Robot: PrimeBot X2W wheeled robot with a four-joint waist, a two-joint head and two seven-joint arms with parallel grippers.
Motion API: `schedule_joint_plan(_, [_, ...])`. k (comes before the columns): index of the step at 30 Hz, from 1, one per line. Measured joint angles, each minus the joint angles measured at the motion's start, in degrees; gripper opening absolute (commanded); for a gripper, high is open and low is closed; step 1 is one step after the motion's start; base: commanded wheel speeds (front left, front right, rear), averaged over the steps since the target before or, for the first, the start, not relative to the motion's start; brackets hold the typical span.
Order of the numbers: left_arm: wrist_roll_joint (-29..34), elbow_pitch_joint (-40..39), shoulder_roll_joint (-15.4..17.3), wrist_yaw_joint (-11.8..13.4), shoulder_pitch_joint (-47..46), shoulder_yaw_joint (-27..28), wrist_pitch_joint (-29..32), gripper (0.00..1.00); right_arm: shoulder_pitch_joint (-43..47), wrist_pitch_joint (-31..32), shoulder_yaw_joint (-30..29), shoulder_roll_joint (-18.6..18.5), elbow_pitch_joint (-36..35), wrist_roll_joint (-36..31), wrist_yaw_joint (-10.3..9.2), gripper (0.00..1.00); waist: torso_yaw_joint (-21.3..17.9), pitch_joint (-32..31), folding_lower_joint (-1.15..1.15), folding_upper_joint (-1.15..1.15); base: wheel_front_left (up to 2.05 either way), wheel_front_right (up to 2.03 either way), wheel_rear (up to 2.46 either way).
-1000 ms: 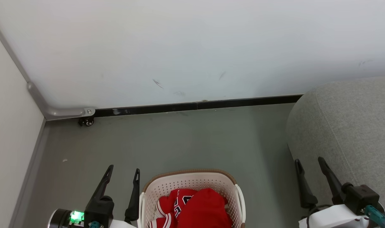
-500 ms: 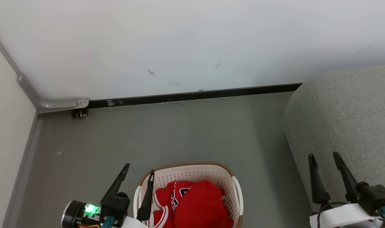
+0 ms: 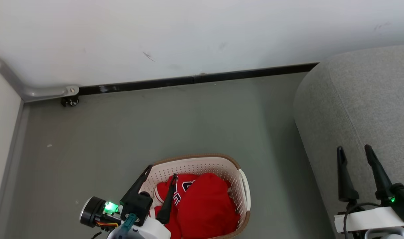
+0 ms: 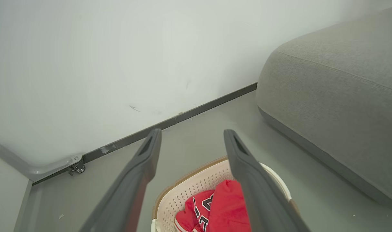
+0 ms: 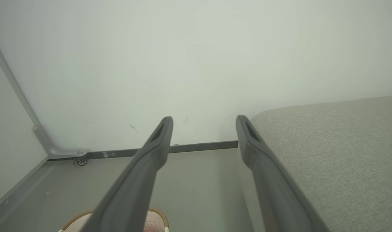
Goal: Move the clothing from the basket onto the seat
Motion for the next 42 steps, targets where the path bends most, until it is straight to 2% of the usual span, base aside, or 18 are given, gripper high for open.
schedule_joint_plan(22, [2.19, 10.82, -0.35, -0.56, -9.94, -1.15, -0.25, 1.00, -6.50, -0.38, -1.29, 0.03, -7.09, 0.13, 0.00, 1.00, -3.07, 12.79, 0.00, 0.00, 0.00, 0.00, 0.00])
schedule_joint_plan(42, [6.13, 17.98, 1.21, -0.58, -17.97, -3.71, -0.25, 1.00, -13.77, -0.89, -1.07, 0.01, -7.97, 2.72, 0.01, 1.00, -6.23, 24.62, 0.00, 0.00, 0.00, 0.00, 0.00])
